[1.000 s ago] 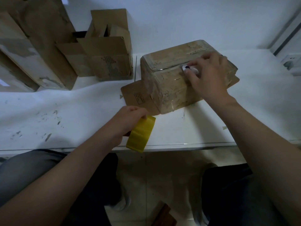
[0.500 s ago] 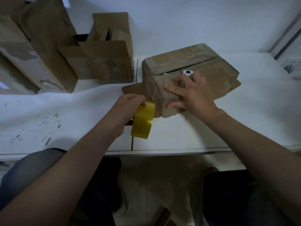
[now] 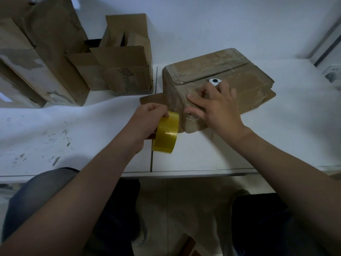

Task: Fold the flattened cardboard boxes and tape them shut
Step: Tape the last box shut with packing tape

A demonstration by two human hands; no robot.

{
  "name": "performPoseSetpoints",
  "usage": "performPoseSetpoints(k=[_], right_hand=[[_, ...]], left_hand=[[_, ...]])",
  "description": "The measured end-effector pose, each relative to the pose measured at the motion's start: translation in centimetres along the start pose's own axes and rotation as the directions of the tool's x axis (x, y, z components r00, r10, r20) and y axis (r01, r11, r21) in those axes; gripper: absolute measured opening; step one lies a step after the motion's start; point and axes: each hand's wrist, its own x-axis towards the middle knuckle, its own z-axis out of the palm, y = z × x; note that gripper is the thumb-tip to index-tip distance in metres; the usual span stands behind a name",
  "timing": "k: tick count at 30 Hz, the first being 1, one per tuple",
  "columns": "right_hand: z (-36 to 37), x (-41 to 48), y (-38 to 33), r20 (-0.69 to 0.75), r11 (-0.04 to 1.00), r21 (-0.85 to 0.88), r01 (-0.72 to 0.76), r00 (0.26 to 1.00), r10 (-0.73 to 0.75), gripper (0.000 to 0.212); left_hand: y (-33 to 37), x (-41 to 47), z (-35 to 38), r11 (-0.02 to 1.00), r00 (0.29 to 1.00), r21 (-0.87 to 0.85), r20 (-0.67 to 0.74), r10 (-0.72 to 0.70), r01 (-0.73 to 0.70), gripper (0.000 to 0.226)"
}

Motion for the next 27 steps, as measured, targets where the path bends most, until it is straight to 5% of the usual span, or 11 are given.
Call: performPoseSetpoints(k=[6,10,14,18,20,27], right_hand=[[-0.1,-1.0,1.5,0.145,0.997,0.019,0.077,0.986,-0.079,0.070],[-1.7,-0.5,2.4,0.066,0.993,0.071,0.093,0.993,-0.098,0.058],[-2.7,0.1,5.5,-0.055,0.968,0.002,-0.251,0.967,0.251,0.031],[-3.2,-0.2,9.2,0.201,0.752,-0.112,-0.650,0.726,0.658,0.047],[-3.5,-0.2,10.0,0.295,0.725,-0.120,-0.678,0.673,0.678,0.055],[-5.9,-0.7,10.0,0.258,0.735,-0.393,-0.552,0.702,0.664,0.059]], left_hand=[[0.1,-0.2,0.5,0.998,0.998,0.003,0.027,0.059,-0.059,0.025],[0.2,-0.6,0.9,0.996,0.996,0.026,0.026,0.085,-0.085,0.022],[0.4,-0.8,1.8,0.993,0.994,0.036,0.017,0.112,-0.113,0.026],[0.2,-0.9,3.3,0.989,0.991,0.048,-0.009,0.137,-0.137,0.025],[0.1,-0.8,4.0,0.991,0.990,0.036,-0.055,0.133,-0.131,0.026],[0.8,0.3,4.9,0.977,0.965,0.093,-0.162,0.206,-0.193,0.036]])
